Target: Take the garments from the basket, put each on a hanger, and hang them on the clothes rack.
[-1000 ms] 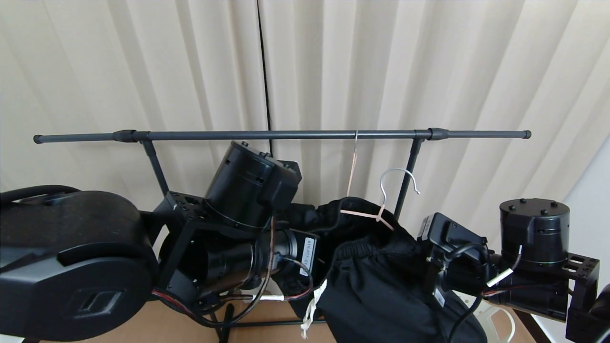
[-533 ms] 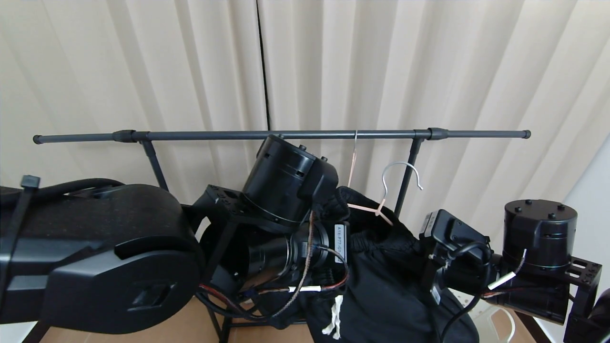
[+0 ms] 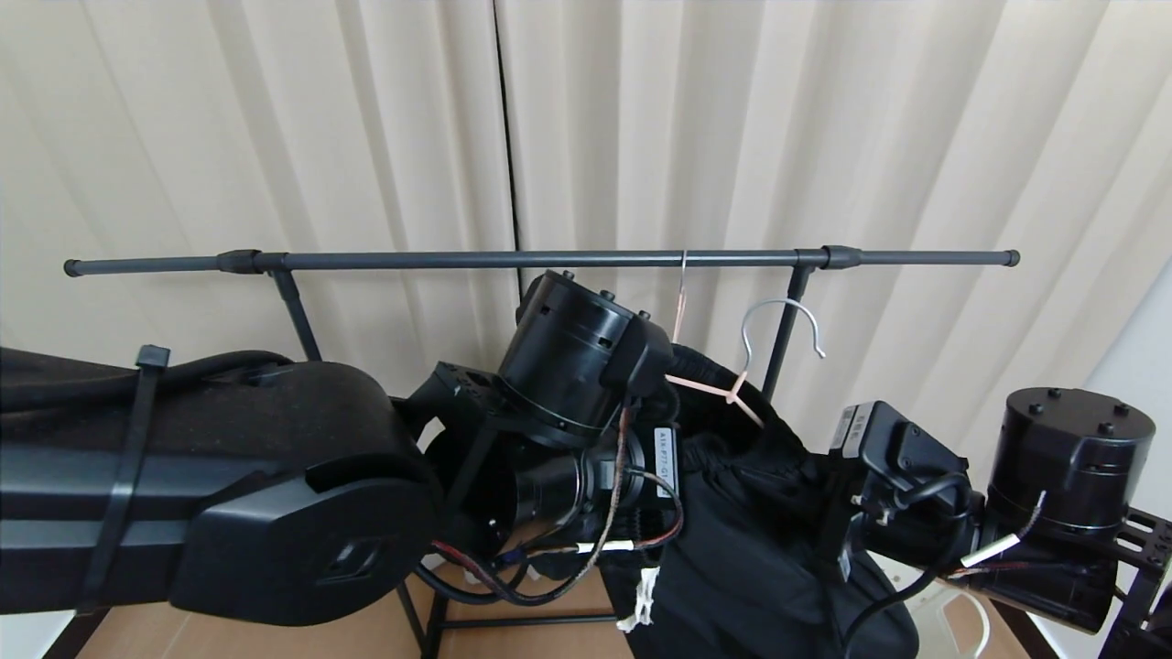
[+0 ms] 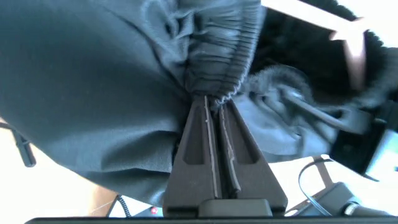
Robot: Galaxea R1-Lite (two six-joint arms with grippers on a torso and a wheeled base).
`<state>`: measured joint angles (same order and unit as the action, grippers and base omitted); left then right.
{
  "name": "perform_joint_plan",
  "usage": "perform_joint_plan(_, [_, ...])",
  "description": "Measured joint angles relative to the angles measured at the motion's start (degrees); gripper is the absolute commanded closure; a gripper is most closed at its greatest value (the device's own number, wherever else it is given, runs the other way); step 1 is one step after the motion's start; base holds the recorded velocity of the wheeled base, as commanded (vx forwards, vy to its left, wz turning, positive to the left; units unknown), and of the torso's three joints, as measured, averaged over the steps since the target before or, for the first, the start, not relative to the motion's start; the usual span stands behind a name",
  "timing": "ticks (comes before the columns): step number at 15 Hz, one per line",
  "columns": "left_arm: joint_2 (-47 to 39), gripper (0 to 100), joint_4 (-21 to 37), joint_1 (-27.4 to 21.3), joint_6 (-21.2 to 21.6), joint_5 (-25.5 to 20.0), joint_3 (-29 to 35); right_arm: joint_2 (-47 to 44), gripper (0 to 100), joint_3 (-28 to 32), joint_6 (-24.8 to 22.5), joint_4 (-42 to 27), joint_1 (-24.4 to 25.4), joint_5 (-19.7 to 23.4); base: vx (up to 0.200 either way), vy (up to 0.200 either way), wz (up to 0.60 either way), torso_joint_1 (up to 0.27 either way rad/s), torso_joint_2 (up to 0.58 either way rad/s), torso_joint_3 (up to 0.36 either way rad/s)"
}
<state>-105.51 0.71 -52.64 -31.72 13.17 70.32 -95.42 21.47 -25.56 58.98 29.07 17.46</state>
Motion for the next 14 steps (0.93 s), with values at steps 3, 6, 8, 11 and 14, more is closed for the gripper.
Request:
perform_joint_plan(3, [-0.69,100,-0.38,0.07,0.09,0.29,-0.06,0.96,100,-0.96,-0.07,1.40,0.33,0.00,0.000,0.000,0.00,0.000,0.00,0.000])
perform_joint_plan(6, [-0.91,100,-0.66,0.11,0.13,0.40,-0.06,2.54,100,-1.63,-0.11,1.60,1.44,-0.05,0.000,0.000,0.00,0.000,0.00,0.000])
perform_joint_plan(8, [-0.94,0,-0.63,0.07,0.17,0.43,-0.06,3.27,100,-2.01,-0.13,1.60,1.95,-0.06,0.000,0.000,0.00,0.000,0.00,0.000])
perform_joint_plan(11, [-0.89,0,-0.61,0.05,0.30,0.73,-0.06,4.10,100,-2.26,-0.16,1.69,2.26,-0.06,0.000,0.000,0.00,0.000,0.00,0.000])
perform_joint_plan(14, [0.22,0,-0.50,-0.33,2.83,1.34,-0.67,4.49,100,-2.34,-0.16,1.71,2.23,-0.06,0.000,0.000,0.00,0.000,0.00,0.000])
